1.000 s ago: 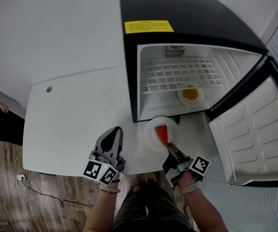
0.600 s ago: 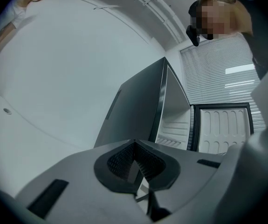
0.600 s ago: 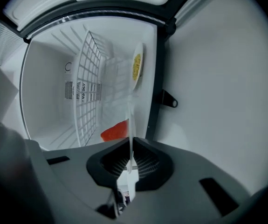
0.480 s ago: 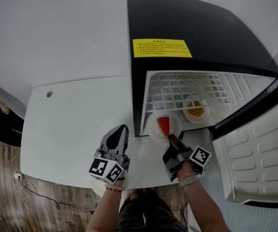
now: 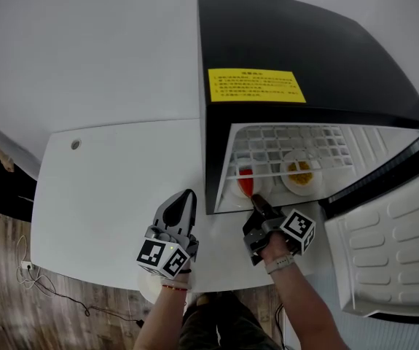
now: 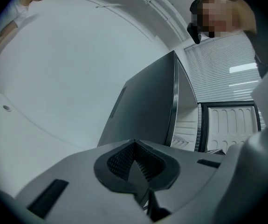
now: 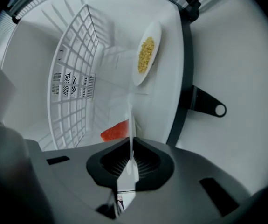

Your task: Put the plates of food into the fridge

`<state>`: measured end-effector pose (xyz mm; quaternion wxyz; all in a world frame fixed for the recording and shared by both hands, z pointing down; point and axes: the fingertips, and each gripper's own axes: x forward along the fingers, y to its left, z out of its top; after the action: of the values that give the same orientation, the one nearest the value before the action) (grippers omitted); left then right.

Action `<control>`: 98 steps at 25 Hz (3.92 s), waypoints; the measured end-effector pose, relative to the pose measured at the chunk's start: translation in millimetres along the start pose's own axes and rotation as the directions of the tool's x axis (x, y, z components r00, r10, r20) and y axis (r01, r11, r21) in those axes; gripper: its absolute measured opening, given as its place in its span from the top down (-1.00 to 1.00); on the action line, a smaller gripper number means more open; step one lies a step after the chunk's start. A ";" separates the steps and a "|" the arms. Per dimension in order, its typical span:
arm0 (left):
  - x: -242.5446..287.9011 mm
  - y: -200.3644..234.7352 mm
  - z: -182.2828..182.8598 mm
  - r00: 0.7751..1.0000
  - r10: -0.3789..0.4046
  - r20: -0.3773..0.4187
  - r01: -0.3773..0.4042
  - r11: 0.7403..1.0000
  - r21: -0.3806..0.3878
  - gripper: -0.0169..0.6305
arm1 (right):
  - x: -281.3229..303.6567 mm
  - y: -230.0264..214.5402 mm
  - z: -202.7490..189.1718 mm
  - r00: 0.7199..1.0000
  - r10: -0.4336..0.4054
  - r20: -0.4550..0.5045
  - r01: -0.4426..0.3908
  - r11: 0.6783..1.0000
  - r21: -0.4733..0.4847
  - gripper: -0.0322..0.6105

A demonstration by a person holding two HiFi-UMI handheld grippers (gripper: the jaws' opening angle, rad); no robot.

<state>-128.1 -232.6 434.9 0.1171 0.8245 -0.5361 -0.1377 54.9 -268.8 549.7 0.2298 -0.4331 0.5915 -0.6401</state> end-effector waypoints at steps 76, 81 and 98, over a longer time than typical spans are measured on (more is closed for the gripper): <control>-126.0 -57.0 39.2 0.997 -0.068 0.029 0.067 0.997 0.025 0.93 | -149.1 37.5 -116.6 0.996 -0.052 -0.070 -0.026 0.588 -0.809 0.88; -167.9 -48.3 57.0 0.998 -0.020 0.065 0.018 0.999 0.033 0.93 | -164.7 19.2 -163.5 0.987 -0.086 -0.139 -0.064 0.580 -0.812 0.88; -290.3 14.4 38.9 0.981 0.184 0.063 -0.187 0.981 0.046 0.93 | -169.4 -56.7 -317.2 0.891 -0.244 -0.384 -0.110 0.703 -0.703 0.84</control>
<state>-266.5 25.9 432.9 0.0924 0.7692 -0.6174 -0.1363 -107.0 56.0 579.8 -0.1212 -0.3493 0.8109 -0.4536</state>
